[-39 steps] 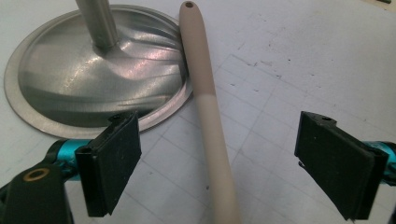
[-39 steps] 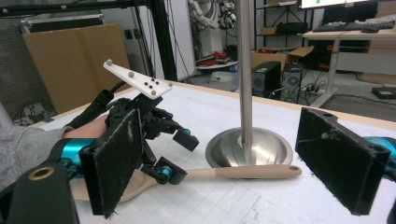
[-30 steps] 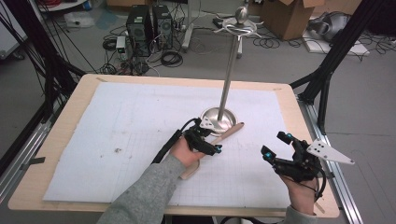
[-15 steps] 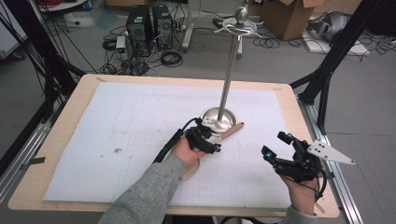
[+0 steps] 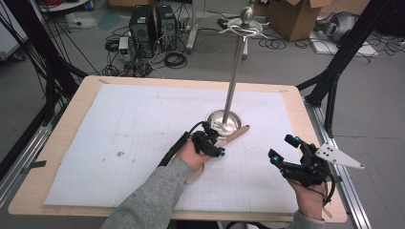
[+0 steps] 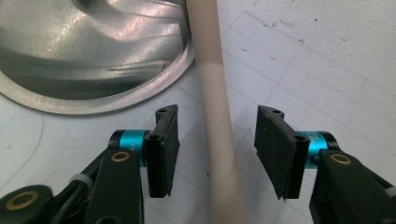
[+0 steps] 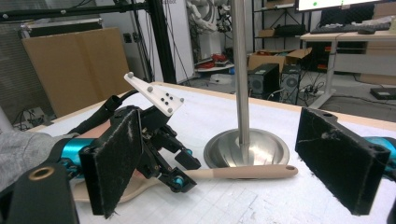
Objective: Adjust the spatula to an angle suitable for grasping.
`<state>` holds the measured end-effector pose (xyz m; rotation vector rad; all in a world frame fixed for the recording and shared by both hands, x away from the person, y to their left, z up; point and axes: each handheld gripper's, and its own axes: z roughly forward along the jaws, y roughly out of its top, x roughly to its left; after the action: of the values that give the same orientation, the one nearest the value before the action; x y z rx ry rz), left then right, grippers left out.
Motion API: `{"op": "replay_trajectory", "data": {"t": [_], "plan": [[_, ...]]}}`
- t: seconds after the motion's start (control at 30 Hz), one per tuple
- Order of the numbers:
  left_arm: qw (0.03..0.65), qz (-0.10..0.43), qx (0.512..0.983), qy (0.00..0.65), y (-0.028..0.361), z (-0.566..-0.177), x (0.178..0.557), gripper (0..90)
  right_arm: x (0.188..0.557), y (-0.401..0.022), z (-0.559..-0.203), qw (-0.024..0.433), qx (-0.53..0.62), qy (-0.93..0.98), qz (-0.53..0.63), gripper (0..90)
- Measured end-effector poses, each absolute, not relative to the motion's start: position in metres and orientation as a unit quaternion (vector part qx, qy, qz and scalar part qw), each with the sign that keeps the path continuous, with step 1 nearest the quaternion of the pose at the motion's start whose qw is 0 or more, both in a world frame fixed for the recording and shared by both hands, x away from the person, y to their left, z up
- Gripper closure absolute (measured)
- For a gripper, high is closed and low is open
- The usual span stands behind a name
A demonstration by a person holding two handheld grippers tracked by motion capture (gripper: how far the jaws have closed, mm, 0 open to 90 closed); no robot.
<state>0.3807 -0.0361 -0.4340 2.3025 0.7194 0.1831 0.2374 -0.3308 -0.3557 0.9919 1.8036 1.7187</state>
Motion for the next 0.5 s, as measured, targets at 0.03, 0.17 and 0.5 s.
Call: {"op": "replay_trajectory", "data": {"t": [0.03, 0.17, 0.5], "plan": [[0.353, 0.073, 0.891, 0.278, -0.0363, -0.4341, 0.3806, 50.9, 0.2374, -0.3308, -0.3557, 0.228, 0.36, 0.655, 0.624, 14.2], [0.347, 0.086, 0.893, 0.274, -0.0369, -0.4338, 0.3796, 53.9, 0.2377, -0.3303, -0.3558, 0.228, 0.359, 0.655, 0.624, 14.1], [0.339, 0.103, 0.895, 0.272, -0.0389, -0.433, 0.3766, 68.5, 0.2389, -0.3301, -0.3568, 0.228, 0.359, 0.656, 0.623, 14.2]]}}
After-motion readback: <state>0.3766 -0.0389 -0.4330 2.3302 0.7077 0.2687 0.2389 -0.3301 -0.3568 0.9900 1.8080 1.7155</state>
